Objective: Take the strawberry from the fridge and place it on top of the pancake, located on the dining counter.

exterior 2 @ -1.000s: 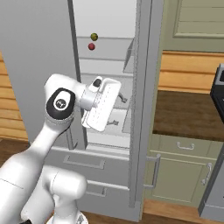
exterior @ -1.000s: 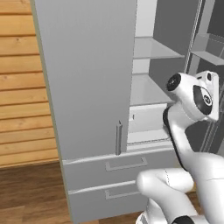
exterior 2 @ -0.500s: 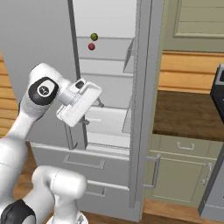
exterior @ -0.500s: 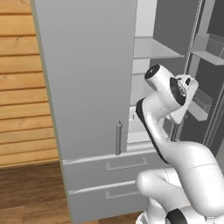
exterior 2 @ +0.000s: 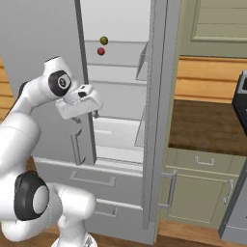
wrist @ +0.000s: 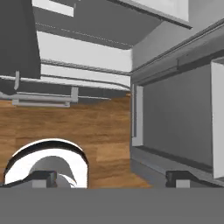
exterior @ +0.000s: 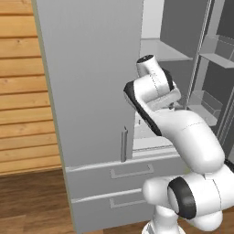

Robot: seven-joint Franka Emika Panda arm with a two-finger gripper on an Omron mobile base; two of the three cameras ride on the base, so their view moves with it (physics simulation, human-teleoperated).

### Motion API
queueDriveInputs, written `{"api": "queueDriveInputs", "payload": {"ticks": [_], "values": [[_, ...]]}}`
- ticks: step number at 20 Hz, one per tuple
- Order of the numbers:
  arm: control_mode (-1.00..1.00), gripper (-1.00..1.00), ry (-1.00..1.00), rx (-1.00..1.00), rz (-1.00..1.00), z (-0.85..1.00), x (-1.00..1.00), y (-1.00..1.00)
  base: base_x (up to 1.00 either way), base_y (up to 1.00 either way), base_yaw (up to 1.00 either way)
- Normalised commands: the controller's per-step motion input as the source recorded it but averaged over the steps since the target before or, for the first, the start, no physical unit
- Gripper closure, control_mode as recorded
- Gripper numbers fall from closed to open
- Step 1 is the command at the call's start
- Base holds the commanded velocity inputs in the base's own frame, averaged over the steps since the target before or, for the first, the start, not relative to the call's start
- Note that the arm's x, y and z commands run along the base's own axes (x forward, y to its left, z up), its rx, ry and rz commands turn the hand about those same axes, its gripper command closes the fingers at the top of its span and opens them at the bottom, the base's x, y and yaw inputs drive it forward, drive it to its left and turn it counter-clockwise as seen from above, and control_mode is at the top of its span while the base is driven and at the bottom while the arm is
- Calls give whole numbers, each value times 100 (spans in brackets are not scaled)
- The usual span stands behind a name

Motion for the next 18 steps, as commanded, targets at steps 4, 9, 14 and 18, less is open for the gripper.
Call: {"api": "queueDriveInputs", "payload": {"ticks": [4, 9, 14, 18], "values": [[-100, -100, -33, 56, -39, -69, 77, 63, 0, 0, 0], [-100, -100, -42, 48, -27, -58, 49, 57, 0, 0, 0], [-100, -100, -2, 2, 3, -14, 29, 40, 0, 0, 0], [-100, -100, 1, -19, 13, -36, 29, 52, 0, 0, 0]]}}
